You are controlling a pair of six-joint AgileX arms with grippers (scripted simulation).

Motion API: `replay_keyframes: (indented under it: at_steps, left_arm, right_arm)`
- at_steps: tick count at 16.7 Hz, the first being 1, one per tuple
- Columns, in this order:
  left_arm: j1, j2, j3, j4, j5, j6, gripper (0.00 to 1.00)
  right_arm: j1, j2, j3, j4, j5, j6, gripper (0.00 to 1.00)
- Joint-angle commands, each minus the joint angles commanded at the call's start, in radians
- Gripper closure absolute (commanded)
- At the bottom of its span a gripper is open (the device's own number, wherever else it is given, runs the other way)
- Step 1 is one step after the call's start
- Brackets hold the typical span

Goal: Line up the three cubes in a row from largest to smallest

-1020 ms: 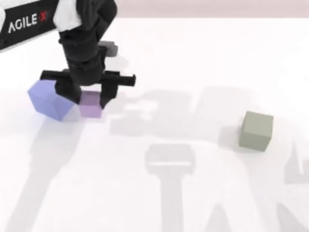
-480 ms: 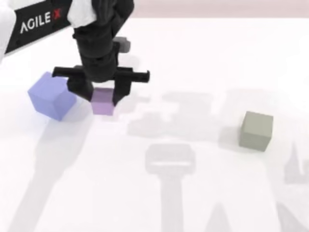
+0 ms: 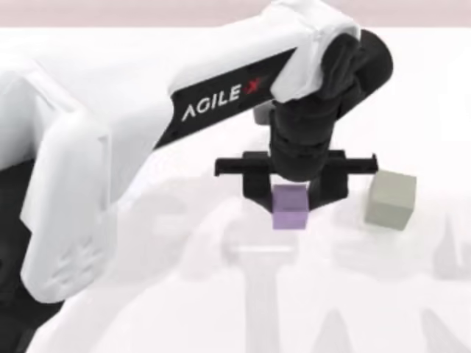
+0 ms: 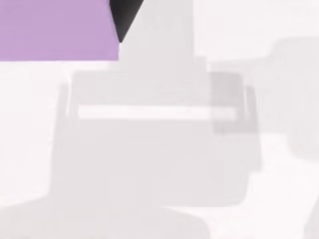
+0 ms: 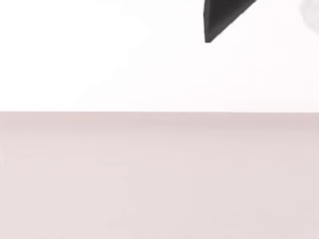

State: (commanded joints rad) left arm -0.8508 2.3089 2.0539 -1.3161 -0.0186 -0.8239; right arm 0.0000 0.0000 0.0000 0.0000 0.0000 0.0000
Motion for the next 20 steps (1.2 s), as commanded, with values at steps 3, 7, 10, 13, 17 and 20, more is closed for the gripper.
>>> replay_keyframes:
  at_steps: [3,7,10,13,17,20]
  left_arm:
    - [-0.120,0.018,0.060,-0.031,-0.004,-0.129,1.00]
    - [-0.154,0.020,0.077,-0.038,-0.006,-0.163,1.00]
    - [-0.151,0.016,0.071,-0.033,-0.005,-0.160,1.00]
    - [-0.152,0.022,0.004,0.038,-0.006,-0.159,1.00]
    - [-0.152,0.037,-0.128,0.189,-0.005,-0.161,1.00]
    - [-0.154,0.043,-0.161,0.223,-0.006,-0.163,1.00]
  right_arm:
    - [0.000,0.000,0.000,0.000,0.000,0.000,0.00]
    - [0.000,0.000,0.000,0.000,0.000,0.000,0.00]
    - [0.000,0.000,0.000,0.000,0.000,0.000,0.00]
    - [0.000,0.000,0.000,0.000,0.000,0.000,0.00]
    - [0.000,0.000,0.000,0.000,0.000,0.000,0.00]
    - [0.000,0.000,0.000,0.000,0.000,0.000,0.00]
